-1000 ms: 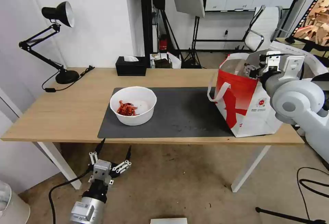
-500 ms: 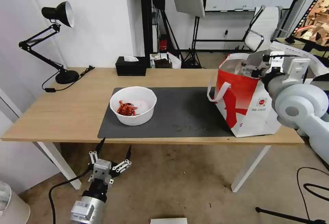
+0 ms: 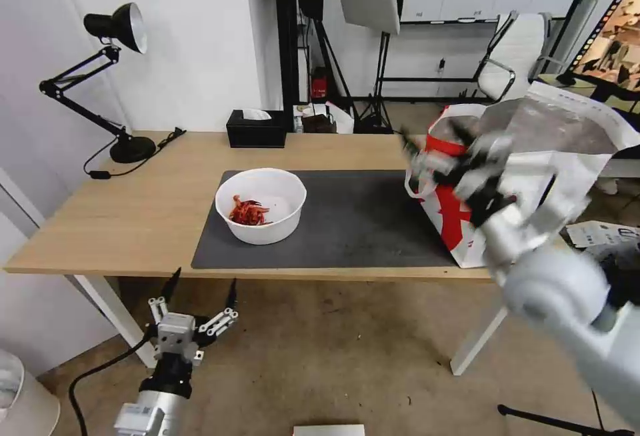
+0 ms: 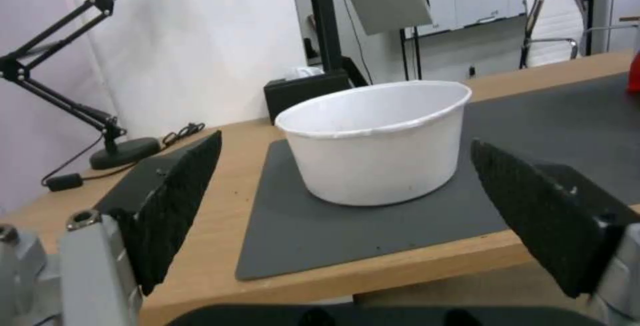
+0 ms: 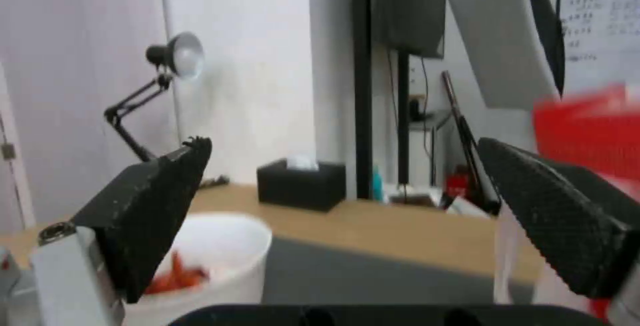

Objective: Pick up the trash from the table and place it into the takeout bag.

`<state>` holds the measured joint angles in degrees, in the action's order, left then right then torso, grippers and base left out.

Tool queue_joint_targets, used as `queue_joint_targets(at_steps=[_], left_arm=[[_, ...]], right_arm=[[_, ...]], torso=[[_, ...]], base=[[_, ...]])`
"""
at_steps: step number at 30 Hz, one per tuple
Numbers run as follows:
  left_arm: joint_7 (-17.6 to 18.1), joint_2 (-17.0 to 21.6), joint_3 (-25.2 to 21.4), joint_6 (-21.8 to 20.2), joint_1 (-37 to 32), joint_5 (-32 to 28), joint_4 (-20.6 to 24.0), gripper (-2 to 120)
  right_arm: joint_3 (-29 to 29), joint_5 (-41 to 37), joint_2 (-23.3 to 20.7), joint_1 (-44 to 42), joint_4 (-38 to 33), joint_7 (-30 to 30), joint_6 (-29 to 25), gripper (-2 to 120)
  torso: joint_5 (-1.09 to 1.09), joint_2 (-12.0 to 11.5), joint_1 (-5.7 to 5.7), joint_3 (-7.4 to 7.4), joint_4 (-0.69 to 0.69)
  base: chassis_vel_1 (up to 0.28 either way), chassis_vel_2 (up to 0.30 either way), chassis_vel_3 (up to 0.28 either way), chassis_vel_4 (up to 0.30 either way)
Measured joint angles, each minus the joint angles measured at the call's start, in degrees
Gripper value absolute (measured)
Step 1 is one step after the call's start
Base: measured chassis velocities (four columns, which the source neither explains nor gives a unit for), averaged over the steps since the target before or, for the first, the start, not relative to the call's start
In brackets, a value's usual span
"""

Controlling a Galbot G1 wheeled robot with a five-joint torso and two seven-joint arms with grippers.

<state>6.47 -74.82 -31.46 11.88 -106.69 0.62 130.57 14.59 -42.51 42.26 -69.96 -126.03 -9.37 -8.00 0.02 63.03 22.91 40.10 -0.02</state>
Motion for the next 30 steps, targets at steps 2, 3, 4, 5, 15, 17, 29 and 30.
queue_joint_targets(at_steps=[2,3,4,5,15,17,29,30], left_arm=[[0.0,-0.2,0.3,0.3,0.1,0.2,-0.6,100],[0.0,-0.5,0.6,0.3,0.2,0.3,-1.0,100],[0.0,-0.5,0.6,0.3,0.2,0.3,-1.0,100],[0.0,-0.9,0.9,0.3,0.4,0.4,-1.2,100],[0.0,-2.3,2.7,0.3,1.2,1.4,-3.3,100],[0.0,-2.2,2.7,0.3,1.4,1.4,-3.6,100],[0.0,-1.3,3.4,0.3,2.7,0.9,-5.5,100],[0.0,-1.2,3.4,0.3,2.8,0.8,-5.8,100]], right_arm=[[1.1,4.8,3.1,-6.4,1.1,1.7,-1.9,100],[1.7,7.4,5.1,-9.7,1.8,2.0,-2.3,100],[1.7,7.4,5.1,-9.7,1.8,2.0,-2.3,100],[2.1,9.7,7.0,-12.3,2.6,2.0,-2.5,100],[2.2,20.1,15.5,-23.3,4.8,-3.9,-1.4,100],[2.1,20.6,16.3,-24.4,5.0,-4.6,-1.1,100],[1.2,20.0,16.9,-25.2,5.5,-6.1,1.2,100],[1.2,20.0,16.8,-25.2,5.5,-6.1,1.3,100]], torso=[[-0.02,0.0,0.00,0.00,0.00],[-0.02,0.0,0.00,0.00,0.01],[-0.02,0.0,0.00,0.00,0.01],[-0.02,0.0,0.00,0.00,0.00],[-0.02,0.0,0.00,0.00,0.01],[-0.03,0.0,0.00,0.00,0.01],[-0.02,0.0,0.01,0.01,0.02],[-0.02,0.0,0.01,0.01,0.02]], base=[[0.000,0.000,0.000,0.000],[0.000,0.000,0.000,0.000],[0.000,0.000,0.000,0.000],[0.000,0.000,0.000,0.000],[0.000,0.000,0.000,0.000],[0.000,0.000,0.000,0.000],[0.000,0.000,0.000,0.000],[0.000,0.000,0.000,0.000]])
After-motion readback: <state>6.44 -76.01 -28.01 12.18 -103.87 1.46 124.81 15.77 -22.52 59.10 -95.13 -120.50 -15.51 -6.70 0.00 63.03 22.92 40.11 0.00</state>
